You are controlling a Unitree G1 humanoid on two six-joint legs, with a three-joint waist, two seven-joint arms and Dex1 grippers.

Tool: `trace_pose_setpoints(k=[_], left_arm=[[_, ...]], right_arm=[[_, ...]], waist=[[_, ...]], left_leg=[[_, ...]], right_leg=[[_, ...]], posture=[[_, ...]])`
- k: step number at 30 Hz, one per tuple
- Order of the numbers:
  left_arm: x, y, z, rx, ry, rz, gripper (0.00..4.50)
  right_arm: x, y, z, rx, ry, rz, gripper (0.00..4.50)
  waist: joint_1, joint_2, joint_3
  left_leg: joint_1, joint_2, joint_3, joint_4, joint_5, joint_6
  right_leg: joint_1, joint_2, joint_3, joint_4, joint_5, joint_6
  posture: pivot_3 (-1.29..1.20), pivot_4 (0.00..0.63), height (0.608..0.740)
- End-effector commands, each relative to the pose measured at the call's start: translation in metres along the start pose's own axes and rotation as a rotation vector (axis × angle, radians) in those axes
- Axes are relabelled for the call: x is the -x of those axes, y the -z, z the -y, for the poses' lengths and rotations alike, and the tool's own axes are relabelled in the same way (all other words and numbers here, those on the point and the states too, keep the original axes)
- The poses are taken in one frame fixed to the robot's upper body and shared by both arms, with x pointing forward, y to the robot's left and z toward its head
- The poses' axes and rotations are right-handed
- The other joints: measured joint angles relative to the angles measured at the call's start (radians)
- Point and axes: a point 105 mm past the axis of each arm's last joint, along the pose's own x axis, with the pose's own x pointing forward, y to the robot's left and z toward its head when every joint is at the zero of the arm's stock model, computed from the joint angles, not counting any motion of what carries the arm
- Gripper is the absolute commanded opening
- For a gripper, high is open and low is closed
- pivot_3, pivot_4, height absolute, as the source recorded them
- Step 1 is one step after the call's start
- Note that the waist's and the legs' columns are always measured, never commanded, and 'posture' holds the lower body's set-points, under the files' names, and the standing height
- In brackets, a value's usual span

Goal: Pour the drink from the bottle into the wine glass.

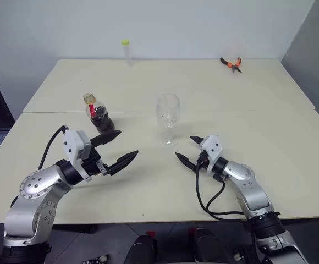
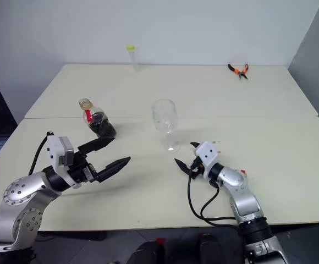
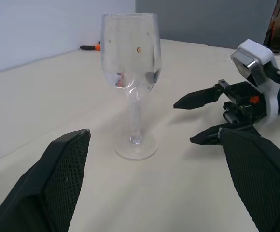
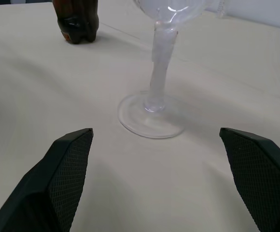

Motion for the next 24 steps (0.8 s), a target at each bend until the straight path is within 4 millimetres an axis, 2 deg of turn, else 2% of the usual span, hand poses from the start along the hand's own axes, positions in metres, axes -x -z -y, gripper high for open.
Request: trace_pose_setpoints(k=[1, 5, 12, 17, 20, 24], left_arm=[[0.007, -0.017, -0.001, -0.062, -0.011, 0.029, 4.50], [0.010, -0.022, -0.002, -0.071, -0.027, 0.038, 4.50], [0.011, -0.028, -0.001, -0.070, -0.039, 0.053, 4.50], [0.011, -0.032, -0.001, -0.036, -0.045, 0.064, 4.50], [0.013, -0.029, -0.002, -0.023, -0.058, 0.049, 4.50], [0.017, -0.013, -0.017, -0.028, -0.191, 0.004, 4.50]], right_arm=[[0.008, -0.023, 0.002, 0.045, 0.017, 0.056, 4.48], [0.020, -0.034, 0.012, 0.050, 0.059, 0.064, 4.48], [0.049, -0.050, 0.002, 0.081, -0.024, 0.081, 4.48], [0.057, -0.055, -0.003, 0.069, -0.076, 0.067, 4.48], [0.059, -0.061, -0.003, 0.056, -0.091, 0.070, 4.48], [0.067, -0.083, -0.013, 0.045, -0.156, 0.093, 4.48]], waist=[[0.003, 0.000, 0.000], [0.012, 0.000, 0.000], [0.015, 0.000, 0.000], [0.012, 0.000, 0.000], [0.013, 0.000, 0.000], [0.015, 0.000, 0.000]], left_leg=[[0.000, 0.000, 0.000, 0.000, 0.000, 0.000], [0.000, 0.000, 0.000, 0.000, 0.000, 0.000], [0.000, -0.001, 0.000, 0.000, 0.000, 0.000], [0.000, 0.000, 0.000, 0.000, 0.000, 0.000], [0.000, 0.000, 0.000, 0.000, 0.000, 0.000], [0.000, 0.000, -0.001, 0.000, 0.000, 0.000]], right_leg=[[0.000, 0.000, 0.000, 0.000, 0.000, 0.000], [0.001, 0.000, 0.000, -0.001, 0.000, 0.000], [0.001, -0.001, -0.001, -0.002, 0.000, 0.000], [0.002, 0.000, 0.000, -0.001, 0.000, 0.000], [0.002, 0.000, -0.001, -0.001, 0.000, 0.000], [0.002, -0.001, -0.001, -0.002, 0.000, 0.000]], posture=[[0.00, 0.150, 0.740], [0.00, 0.150, 0.740], [0.00, 0.150, 0.740], [0.00, 0.150, 0.740], [0.00, 0.150, 0.740], [0.00, 0.150, 0.740]])
